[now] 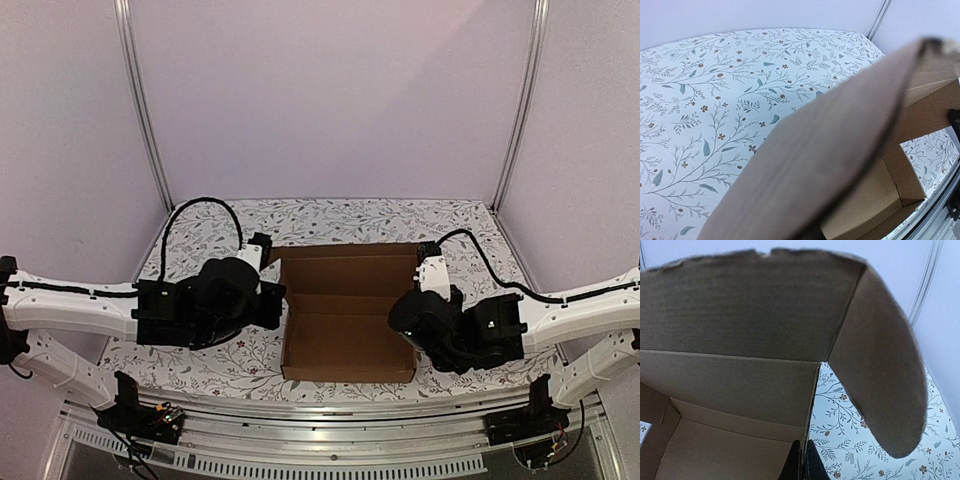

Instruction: Fold the paper box

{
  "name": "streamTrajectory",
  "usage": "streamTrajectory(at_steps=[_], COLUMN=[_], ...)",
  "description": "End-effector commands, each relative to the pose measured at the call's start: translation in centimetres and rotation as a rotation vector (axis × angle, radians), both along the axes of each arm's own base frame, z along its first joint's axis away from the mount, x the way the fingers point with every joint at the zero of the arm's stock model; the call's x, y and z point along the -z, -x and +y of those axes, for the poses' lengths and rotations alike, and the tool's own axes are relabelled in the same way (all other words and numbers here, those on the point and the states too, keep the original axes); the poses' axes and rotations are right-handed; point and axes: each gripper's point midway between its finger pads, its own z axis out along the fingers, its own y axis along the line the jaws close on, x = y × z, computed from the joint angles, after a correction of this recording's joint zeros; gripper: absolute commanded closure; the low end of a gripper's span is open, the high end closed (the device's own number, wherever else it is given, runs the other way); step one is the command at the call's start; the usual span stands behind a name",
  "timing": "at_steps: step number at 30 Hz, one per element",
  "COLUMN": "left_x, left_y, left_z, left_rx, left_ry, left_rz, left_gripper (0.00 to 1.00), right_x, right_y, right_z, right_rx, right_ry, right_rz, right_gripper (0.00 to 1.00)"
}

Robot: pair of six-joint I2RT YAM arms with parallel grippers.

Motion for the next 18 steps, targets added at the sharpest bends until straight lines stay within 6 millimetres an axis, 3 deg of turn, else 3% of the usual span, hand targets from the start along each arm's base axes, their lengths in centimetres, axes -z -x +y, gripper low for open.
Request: streamTrajectory(at_steps=[1, 13, 18], left_x=[3.9, 8.3, 9.6], left_y=[3.1, 5.7, 6.4], left_z=[-0.6, -0.5, -0.9], left_rx=[0.098, 0.095, 0.092], left_ry=[-0.068, -0.127, -0.14], left_rz=[0.09, 0.155, 0.182], left_gripper=[1.0, 1.0, 1.0], right_x=[4.1, 8.9, 10.3], right_y=[1.7, 3.3, 3.9], right_z=[0.0, -1.6, -2.1], right_rx=[-0.03, -0.003, 0.003], right_ry=[0.007, -0.052, -0.069], right_rz=[0.077, 0.174, 0.225], right_gripper=[1.0, 1.0, 0.95])
